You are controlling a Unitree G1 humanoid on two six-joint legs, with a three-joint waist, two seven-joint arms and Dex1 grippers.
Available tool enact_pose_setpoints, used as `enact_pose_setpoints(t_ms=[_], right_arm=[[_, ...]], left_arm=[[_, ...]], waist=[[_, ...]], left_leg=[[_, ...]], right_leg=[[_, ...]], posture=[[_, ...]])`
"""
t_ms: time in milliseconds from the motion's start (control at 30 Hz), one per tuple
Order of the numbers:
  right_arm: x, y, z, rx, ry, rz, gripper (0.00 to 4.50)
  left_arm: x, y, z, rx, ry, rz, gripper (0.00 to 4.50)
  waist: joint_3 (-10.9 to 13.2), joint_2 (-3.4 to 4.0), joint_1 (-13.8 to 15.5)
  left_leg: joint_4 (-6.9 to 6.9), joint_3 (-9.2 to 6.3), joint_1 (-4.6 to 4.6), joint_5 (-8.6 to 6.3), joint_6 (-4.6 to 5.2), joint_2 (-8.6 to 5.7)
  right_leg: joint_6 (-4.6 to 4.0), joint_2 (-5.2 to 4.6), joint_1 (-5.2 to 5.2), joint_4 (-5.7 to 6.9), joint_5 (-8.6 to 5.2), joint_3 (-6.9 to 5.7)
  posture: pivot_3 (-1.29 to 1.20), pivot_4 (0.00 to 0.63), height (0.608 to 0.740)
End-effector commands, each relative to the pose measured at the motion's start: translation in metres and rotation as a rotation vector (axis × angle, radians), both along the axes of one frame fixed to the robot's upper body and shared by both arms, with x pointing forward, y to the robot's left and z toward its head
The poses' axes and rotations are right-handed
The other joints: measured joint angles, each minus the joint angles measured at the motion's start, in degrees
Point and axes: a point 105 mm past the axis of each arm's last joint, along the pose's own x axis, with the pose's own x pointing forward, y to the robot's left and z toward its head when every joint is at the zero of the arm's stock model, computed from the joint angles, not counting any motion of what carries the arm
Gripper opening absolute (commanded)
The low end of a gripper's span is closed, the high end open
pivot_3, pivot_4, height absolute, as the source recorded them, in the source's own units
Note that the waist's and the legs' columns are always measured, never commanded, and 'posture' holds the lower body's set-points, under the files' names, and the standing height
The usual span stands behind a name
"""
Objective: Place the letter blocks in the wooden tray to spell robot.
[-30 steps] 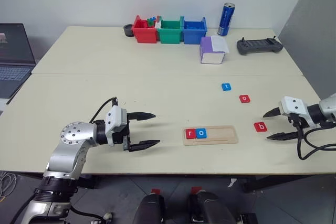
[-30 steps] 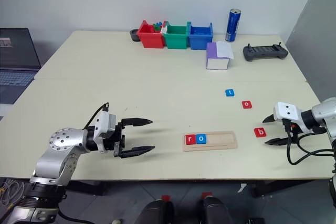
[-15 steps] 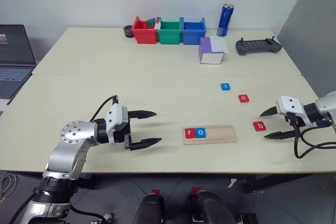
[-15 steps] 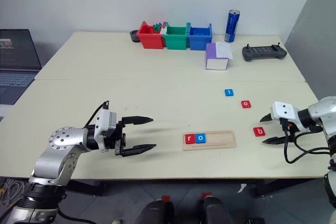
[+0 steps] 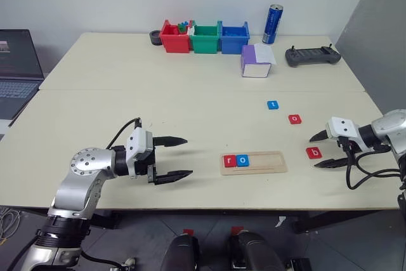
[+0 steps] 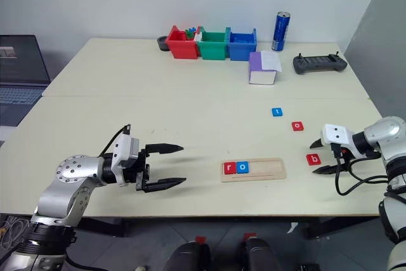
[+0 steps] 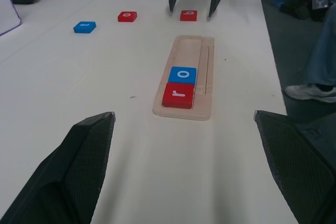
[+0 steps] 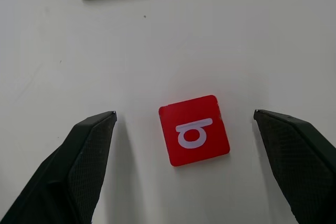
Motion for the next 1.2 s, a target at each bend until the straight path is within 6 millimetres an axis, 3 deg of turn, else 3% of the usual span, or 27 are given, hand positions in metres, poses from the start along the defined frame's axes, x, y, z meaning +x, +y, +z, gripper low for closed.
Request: enact_pose_setpoints(t_ms=[33, 100, 300, 367, 633, 867, 1067, 1200], right_arm=[[-0.001, 0.0, 0.005, -0.019, 0.026, 0.035, 4.29], [-0.002, 0.0, 0.002, -0.016, 0.062, 0.02, 3.88], [-0.004, 0.0, -0.003, -0.025, 0.103, 0.016, 1.9], [-0.004, 0.0, -0.003, -0.027, 0.108, 0.01, 1.46], [0.007, 0.021, 0.029, 0.072, -0.006, 0.06, 1.46], [-0.017, 0.08, 0.061, 0.259, -0.018, 0.204, 1.46], [-0.039, 0.111, 0.051, 0.295, 0.036, 0.234, 1.46], [-0.037, 0.124, 0.039, 0.285, 0.049, 0.203, 1.46]], left_arm=[[-0.003, 0.0, 0.012, -0.007, -0.047, -0.026, 4.5], [-0.003, 0.002, 0.011, -0.007, -0.046, -0.026, 4.5], [-0.005, 0.005, 0.006, -0.011, -0.044, -0.023, 4.5], [-0.005, 0.007, 0.005, -0.012, -0.045, -0.019, 4.5], [-0.003, 0.009, 0.001, -0.015, -0.048, -0.021, 4.5], [-0.002, 0.003, 0.004, -0.026, -0.058, -0.024, 4.5], [-0.001, -0.001, 0.005, -0.035, -0.058, -0.026, 4.5], [0.0, -0.002, 0.005, -0.039, -0.057, -0.026, 4.5]], waist=[[0.0, 0.0, 0.0], [0.0, 0.0, -0.04], [0.0, 0.0, 0.01], [0.0, 0.0, 0.01], [0.0, 0.01, -0.03], [0.0, 0.02, 0.08], [0.0, 0.01, 0.21], [0.0, 0.01, 0.12]], left_leg=[[0.0, 0.0, 0.0, 0.0, 0.0, 0.0], [0.0, 0.01, 0.01, 0.0, 0.0, 0.0], [0.01, 0.0, 0.0, 0.0, 0.0, 0.0], [0.01, 0.0, 0.01, 0.0, 0.0, 0.0], [0.01, 0.0, 0.01, 0.0, 0.0, 0.0], [0.0, -0.04, -0.02, 0.0, 0.0, 0.04], [0.01, -0.07, -0.03, -0.01, 0.0, 0.04], [0.01, -0.06, -0.03, -0.01, 0.0, 0.04]], right_leg=[[-0.02, 0.0, 0.0, 0.01, -0.01, -0.01], [-0.02, 0.0, 0.0, 0.02, -0.01, 0.0], [-0.03, 0.0, 0.01, 0.02, -0.01, 0.0], [-0.04, 0.0, 0.01, 0.02, -0.01, 0.0], [-0.05, 0.0, -0.01, 0.04, -0.01, 0.0], [-0.05, -0.01, -0.01, 0.04, -0.01, -0.05], [-0.04, -0.01, -0.01, 0.04, -0.02, -0.09], [-0.04, -0.01, -0.02, 0.03, -0.02, -0.09]], posture=[[0.0, 0.15, 0.74], [0.0, 0.15, 0.74], [0.0, 0.15, 0.74], [0.0, 0.15, 0.74], [0.0, 0.15, 0.74], [0.0, 0.15, 0.74], [0.0, 0.15, 0.74], [0.0, 0.15, 0.74]])
